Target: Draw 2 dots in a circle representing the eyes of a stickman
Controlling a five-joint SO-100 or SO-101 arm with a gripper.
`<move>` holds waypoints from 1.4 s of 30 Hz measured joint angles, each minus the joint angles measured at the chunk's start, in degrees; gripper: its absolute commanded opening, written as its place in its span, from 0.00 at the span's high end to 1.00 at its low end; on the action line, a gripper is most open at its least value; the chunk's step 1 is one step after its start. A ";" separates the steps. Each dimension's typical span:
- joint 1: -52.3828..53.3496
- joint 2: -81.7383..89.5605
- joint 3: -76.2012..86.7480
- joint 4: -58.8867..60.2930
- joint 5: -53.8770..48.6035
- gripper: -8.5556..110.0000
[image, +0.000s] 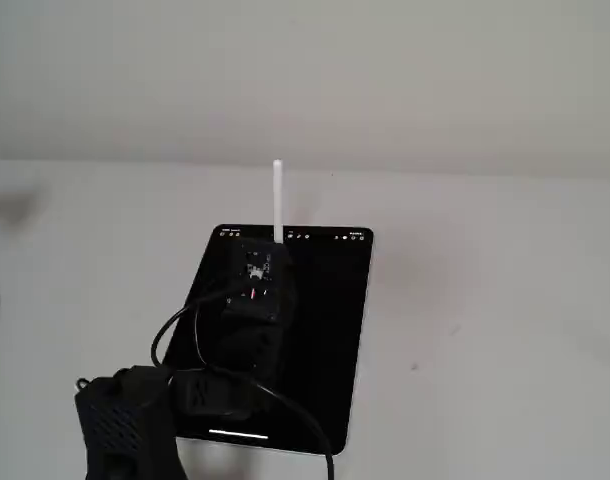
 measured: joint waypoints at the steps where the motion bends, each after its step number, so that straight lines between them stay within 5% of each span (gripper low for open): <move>1: -0.09 -0.18 -0.18 0.00 0.00 0.93; 42: -2.99 -6.15 -2.02 -1.23 -1.93 0.93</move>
